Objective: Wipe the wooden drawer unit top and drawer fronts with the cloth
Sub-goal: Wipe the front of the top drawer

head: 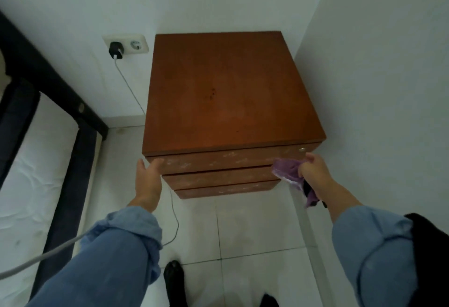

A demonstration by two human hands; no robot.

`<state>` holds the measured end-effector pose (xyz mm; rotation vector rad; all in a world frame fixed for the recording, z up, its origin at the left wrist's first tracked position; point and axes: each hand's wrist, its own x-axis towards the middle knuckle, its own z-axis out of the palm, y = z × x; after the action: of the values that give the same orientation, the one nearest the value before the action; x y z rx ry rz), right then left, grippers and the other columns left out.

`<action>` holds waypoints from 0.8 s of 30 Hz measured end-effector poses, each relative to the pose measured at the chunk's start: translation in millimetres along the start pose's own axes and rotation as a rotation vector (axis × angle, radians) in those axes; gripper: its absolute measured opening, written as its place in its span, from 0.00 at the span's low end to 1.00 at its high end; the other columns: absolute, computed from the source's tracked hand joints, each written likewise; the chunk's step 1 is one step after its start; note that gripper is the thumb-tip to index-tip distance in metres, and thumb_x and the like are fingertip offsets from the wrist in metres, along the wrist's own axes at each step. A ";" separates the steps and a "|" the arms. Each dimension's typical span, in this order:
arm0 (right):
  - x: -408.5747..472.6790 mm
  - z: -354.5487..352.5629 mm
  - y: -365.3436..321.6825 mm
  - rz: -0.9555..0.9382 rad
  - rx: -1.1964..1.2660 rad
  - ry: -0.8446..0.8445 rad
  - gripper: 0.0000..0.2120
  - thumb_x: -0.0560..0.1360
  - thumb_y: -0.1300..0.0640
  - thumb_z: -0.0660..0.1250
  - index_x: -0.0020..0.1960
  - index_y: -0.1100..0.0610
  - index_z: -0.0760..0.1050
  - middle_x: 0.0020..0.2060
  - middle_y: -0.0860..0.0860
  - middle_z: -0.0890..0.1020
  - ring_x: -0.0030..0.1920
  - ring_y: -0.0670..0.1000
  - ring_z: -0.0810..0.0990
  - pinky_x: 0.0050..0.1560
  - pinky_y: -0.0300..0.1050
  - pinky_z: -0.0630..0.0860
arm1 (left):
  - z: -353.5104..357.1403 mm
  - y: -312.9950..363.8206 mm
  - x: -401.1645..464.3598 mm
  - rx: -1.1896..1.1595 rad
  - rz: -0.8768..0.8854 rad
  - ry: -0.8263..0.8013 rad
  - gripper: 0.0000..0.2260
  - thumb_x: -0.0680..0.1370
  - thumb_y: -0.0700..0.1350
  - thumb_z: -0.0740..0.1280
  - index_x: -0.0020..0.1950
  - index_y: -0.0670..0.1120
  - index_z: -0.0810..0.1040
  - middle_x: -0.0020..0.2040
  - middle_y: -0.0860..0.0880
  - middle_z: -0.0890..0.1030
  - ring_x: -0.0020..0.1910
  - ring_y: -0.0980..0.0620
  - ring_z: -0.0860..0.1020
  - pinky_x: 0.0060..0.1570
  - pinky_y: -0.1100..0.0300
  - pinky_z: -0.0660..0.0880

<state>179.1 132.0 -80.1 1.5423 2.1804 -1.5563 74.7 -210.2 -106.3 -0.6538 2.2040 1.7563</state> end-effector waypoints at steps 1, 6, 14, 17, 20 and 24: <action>7.2 -4.8 -1.1 0.016 0.026 0.027 0.31 0.71 0.73 0.59 0.73 0.61 0.61 0.67 0.62 0.70 0.64 0.62 0.72 0.60 0.52 0.72 | 3.0 1.2 2.3 -0.006 0.028 -0.008 0.24 0.75 0.49 0.64 0.70 0.44 0.67 0.62 0.45 0.76 0.62 0.44 0.73 0.58 0.53 0.69; 46.2 -12.3 -7.3 0.087 0.133 0.067 0.40 0.68 0.74 0.58 0.77 0.56 0.53 0.66 0.62 0.70 0.55 0.60 0.74 0.34 0.44 0.70 | 16.3 -8.2 13.8 0.002 0.114 0.085 0.22 0.69 0.51 0.64 0.62 0.46 0.74 0.56 0.46 0.80 0.55 0.46 0.78 0.55 0.53 0.73; 74.2 -6.4 -1.6 0.040 0.217 0.051 0.31 0.65 0.75 0.55 0.68 0.60 0.66 0.50 0.56 0.73 0.47 0.56 0.73 0.32 0.40 0.66 | 21.9 -18.8 29.0 0.082 0.187 0.139 0.27 0.66 0.56 0.64 0.63 0.48 0.72 0.58 0.47 0.78 0.57 0.47 0.77 0.62 0.45 0.72; 73.0 -5.6 5.6 -0.001 0.203 0.050 0.26 0.64 0.74 0.55 0.59 0.56 0.68 0.40 0.52 0.74 0.40 0.54 0.73 0.30 0.38 0.65 | 20.7 -20.7 26.4 0.108 0.149 0.155 0.30 0.66 0.58 0.64 0.66 0.50 0.69 0.61 0.47 0.76 0.59 0.47 0.75 0.63 0.45 0.71; 69.9 -10.0 10.6 -0.023 0.199 0.037 0.24 0.62 0.75 0.55 0.53 0.55 0.68 0.35 0.51 0.73 0.35 0.53 0.72 0.30 0.39 0.65 | 16.5 -25.4 22.2 0.158 0.137 0.162 0.28 0.67 0.59 0.64 0.66 0.51 0.68 0.61 0.47 0.76 0.58 0.46 0.75 0.62 0.42 0.71; 60.3 -18.3 21.8 -0.003 0.218 0.015 0.22 0.62 0.75 0.55 0.52 0.57 0.67 0.36 0.52 0.73 0.39 0.55 0.74 0.34 0.42 0.68 | 12.5 -32.1 9.3 0.187 0.115 0.177 0.25 0.67 0.57 0.62 0.63 0.51 0.68 0.61 0.46 0.75 0.57 0.45 0.75 0.62 0.42 0.71</action>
<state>173.3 186.3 -118.4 1.6114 2.0796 -1.8428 81.3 -205.5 -141.1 -0.6740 2.5348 1.5709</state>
